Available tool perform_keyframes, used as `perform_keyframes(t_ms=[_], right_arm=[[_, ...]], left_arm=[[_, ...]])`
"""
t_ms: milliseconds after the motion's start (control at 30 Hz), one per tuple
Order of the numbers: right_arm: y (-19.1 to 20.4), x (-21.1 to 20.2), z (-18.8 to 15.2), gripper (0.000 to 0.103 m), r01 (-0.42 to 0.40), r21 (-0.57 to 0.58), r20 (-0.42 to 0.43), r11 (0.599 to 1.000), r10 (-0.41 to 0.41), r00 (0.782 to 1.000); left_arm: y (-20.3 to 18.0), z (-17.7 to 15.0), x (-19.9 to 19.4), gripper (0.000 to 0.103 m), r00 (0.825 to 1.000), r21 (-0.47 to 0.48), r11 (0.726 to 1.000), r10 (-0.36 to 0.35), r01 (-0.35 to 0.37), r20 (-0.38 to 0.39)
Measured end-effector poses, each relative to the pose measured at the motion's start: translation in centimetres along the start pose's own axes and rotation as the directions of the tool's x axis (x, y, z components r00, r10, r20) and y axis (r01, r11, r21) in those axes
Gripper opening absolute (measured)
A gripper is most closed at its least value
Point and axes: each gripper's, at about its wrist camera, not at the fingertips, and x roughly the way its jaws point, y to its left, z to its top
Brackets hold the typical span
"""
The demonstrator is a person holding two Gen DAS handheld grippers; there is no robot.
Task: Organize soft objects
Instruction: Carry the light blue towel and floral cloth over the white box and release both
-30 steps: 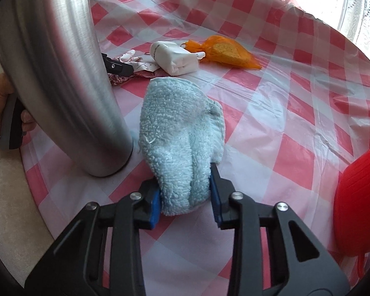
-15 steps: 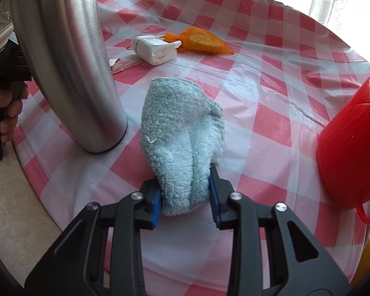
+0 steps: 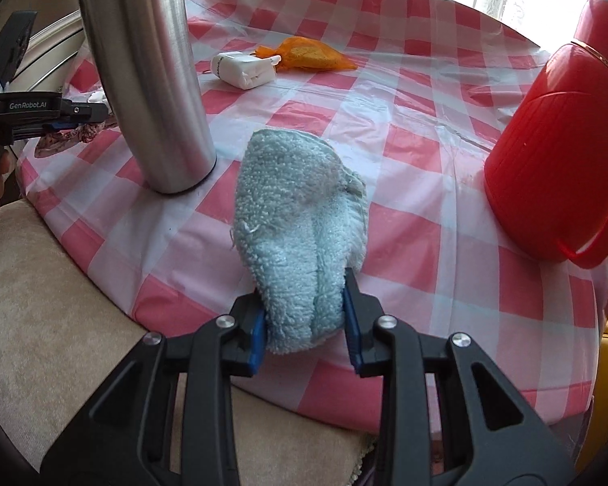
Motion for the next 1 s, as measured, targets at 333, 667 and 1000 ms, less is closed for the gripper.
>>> perform_keyframes(t_ms=[333, 667, 1000], right_arm=[[-0.5, -3.0, -2.8, 0.035, 0.028, 0.042, 0.004, 0.999, -0.028, 1.000], [-4.1, -7.5, -6.0, 0.035, 0.086, 0.119, 0.029, 0.989, -0.090, 0.996], [-10.1, -11.2, -10.3, 0.035, 0.210, 0.223, -0.003, 0.952, -0.215, 0.977]], left_arm=[[-1.0, -3.4, -4.9, 0.032, 0.998, 0.017, 0.999, -0.049, 0.048, 0.027], [-4.9, -6.5, -8.0, 0.032, 0.994, 0.108, 0.989, -0.105, 0.102, 0.019], [-11.4, -8.9, -9.2, 0.032, 0.981, 0.225, 0.956, -0.193, 0.190, -0.010]])
